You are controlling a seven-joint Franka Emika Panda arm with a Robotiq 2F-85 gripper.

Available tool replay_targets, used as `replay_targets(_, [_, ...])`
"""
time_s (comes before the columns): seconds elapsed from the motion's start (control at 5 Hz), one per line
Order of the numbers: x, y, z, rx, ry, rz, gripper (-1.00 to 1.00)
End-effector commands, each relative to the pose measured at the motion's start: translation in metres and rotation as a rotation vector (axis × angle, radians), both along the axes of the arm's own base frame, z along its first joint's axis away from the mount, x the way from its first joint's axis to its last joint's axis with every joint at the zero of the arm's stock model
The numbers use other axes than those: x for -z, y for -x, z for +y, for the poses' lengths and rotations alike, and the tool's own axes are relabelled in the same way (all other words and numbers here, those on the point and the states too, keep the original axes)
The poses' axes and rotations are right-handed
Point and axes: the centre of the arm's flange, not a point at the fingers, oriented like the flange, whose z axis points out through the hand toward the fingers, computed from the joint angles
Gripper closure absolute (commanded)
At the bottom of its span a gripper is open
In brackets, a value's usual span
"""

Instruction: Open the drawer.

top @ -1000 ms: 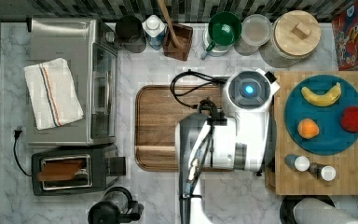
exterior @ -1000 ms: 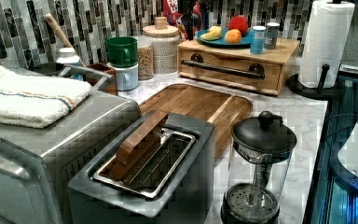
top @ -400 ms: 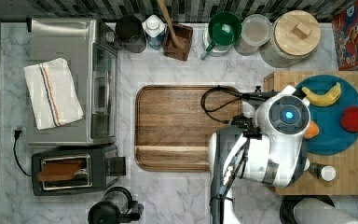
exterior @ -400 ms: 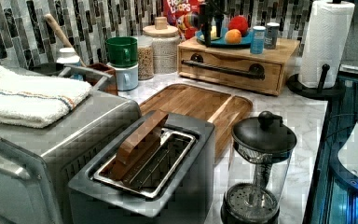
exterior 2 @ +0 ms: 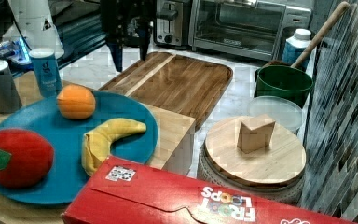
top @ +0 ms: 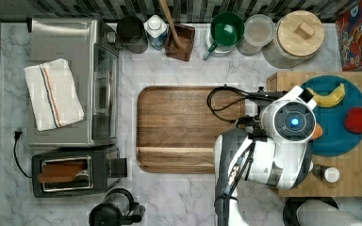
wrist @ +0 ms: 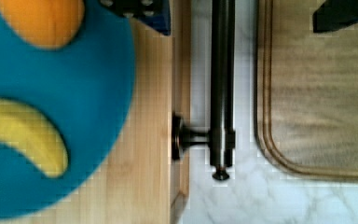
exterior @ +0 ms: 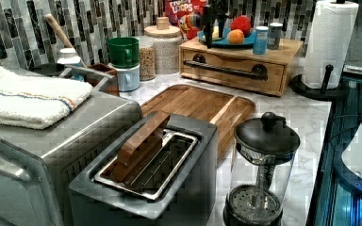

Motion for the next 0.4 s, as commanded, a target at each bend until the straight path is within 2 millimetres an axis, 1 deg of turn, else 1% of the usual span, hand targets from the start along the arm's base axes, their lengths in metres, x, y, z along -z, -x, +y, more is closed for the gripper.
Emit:
replay_targets(0.2, [0.025, -0.010, 0.005, -0.077, -0.002, -0.011, -1.00])
replay_targets(0.4, [0.044, -0.008, -0.001, -0.080, 0.011, -0.009, -1.00])
